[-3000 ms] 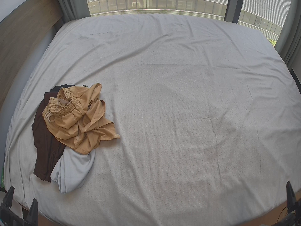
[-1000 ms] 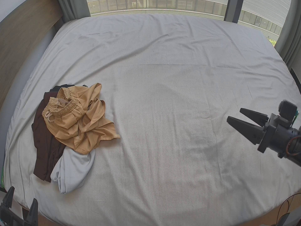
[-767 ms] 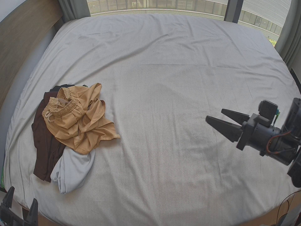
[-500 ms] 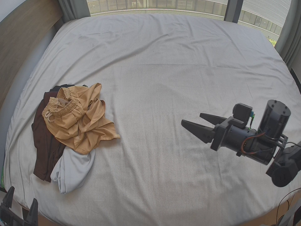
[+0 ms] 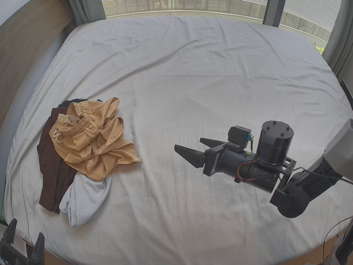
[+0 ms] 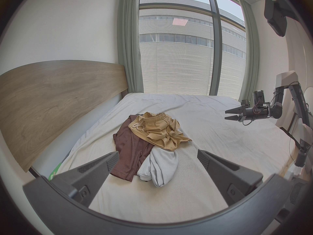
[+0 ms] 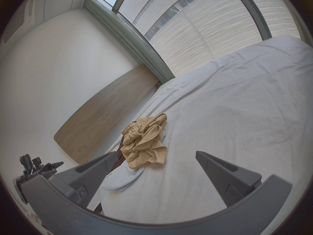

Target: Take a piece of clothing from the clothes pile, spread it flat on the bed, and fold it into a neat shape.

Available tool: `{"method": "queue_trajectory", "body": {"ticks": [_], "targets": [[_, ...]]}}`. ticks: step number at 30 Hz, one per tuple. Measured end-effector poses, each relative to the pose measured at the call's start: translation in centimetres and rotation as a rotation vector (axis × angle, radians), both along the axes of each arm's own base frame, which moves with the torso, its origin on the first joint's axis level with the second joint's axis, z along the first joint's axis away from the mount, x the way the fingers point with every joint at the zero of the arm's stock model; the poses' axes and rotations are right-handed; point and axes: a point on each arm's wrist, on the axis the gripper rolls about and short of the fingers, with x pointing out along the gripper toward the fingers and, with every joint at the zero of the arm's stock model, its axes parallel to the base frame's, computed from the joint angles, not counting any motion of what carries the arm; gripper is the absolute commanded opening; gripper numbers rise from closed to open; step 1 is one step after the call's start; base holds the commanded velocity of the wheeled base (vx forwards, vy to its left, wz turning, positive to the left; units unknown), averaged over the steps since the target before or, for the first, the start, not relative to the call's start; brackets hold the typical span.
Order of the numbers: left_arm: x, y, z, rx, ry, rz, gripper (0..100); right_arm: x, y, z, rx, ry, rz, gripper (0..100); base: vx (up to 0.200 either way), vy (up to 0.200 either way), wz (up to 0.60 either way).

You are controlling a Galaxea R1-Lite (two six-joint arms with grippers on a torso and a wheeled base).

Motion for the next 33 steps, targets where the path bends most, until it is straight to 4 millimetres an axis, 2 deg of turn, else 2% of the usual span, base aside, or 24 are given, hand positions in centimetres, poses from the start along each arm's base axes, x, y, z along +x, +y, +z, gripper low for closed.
{"method": "queue_trajectory", "body": {"ticks": [5,15,28,33], "targets": [[0.0,0.0,0.0,0.0,0.0,0.0,100,0.1,1.8,-0.8,0.012,0.041,0.031,100,0.0,0.0,0.0],[0.0,0.0,0.0,0.0,0.0,0.0,100,0.3,5.5,-1.2,0.016,0.148,0.089,100,0.0,0.0,0.0],[0.0,0.0,0.0,0.0,0.0,0.0,100,0.9,10.1,-3.9,0.042,0.252,0.087,100,0.0,0.0,0.0],[0.0,0.0,0.0,0.0,0.0,0.0,100,1.3,11.3,-4.2,0.068,0.334,0.082,100,0.0,0.0,0.0]]}}
